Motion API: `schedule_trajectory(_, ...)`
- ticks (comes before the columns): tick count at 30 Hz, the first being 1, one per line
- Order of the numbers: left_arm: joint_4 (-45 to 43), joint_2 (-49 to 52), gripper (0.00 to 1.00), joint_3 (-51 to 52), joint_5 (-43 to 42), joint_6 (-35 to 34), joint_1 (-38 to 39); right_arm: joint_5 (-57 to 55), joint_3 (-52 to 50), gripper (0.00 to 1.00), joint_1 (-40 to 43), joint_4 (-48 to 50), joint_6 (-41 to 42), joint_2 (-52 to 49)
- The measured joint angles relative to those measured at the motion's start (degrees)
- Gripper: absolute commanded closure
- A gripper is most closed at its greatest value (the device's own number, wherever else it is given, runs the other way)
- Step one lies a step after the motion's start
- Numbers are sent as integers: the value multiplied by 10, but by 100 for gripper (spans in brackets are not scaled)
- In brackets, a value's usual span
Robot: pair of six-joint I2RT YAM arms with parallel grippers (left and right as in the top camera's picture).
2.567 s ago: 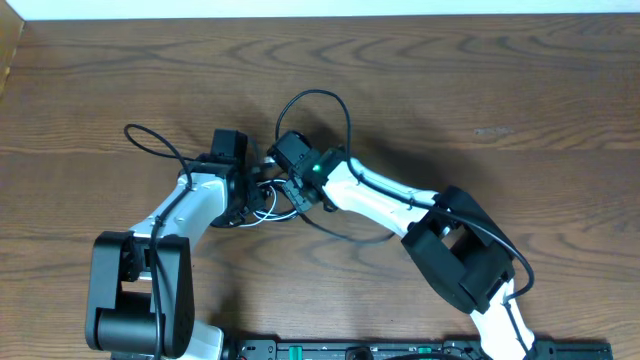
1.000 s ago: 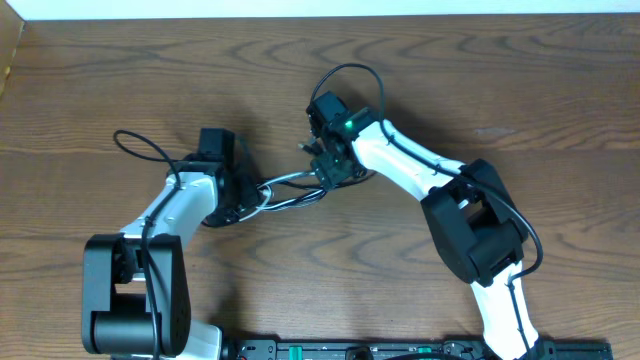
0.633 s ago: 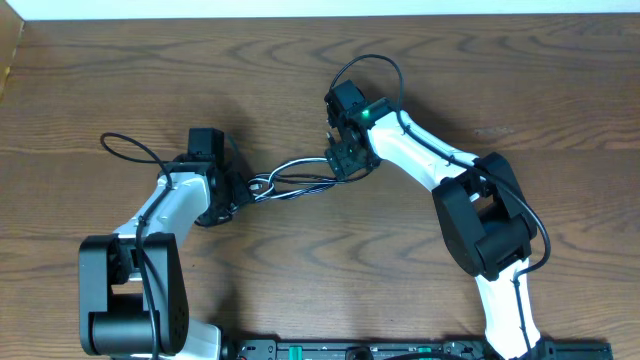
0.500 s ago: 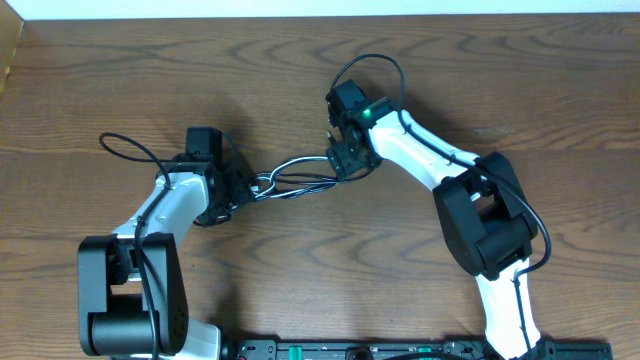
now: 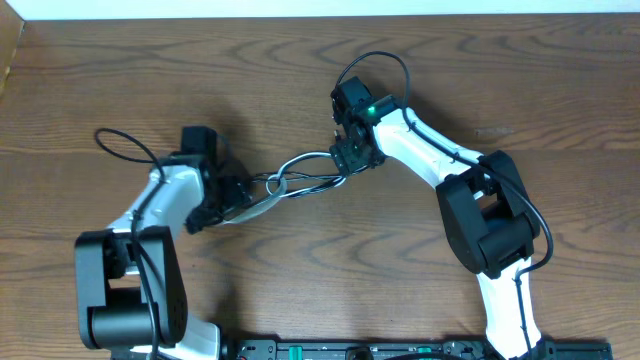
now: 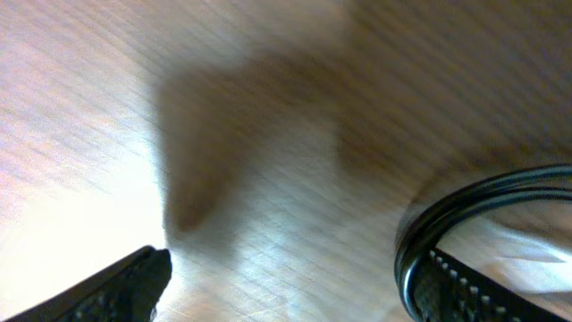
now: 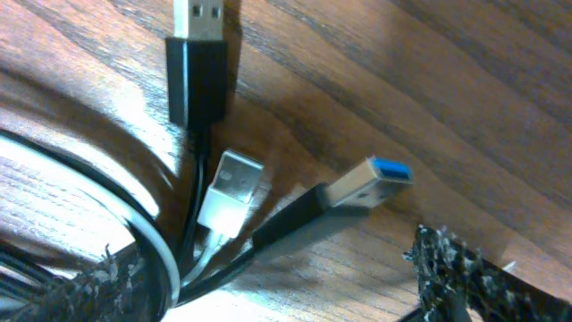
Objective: Untangle cables
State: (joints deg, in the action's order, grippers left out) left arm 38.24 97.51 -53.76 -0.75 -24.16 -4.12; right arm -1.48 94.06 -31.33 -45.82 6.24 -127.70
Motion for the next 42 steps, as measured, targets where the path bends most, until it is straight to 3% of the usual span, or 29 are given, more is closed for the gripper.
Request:
schedule_trajectory(6,28,3,6,-65,5,-14,-63,-2,0,15,6,0,0,0)
schedule_trajectory(15,33,3,2,-68,7,-16,-120,-33,0,14,34,-2,-4,2)
schedule_trajectory(20,27,3,2,-68,-68,-15,-127,-35,0,14,33,-1,-6,2)
schedule_trajectory(28,-47,3,2,-68,-136,-16,-16,-30,-2,14,34,5,-9,3)
schedule_trajectory(34,-85,3,2,-68,-102,-43,70,-30,-2,14,34,5,-9,3)
schedule_trajectory(42,-124,4,2,-67,-63,-65,123,-30,-2,15,34,6,-9,3)
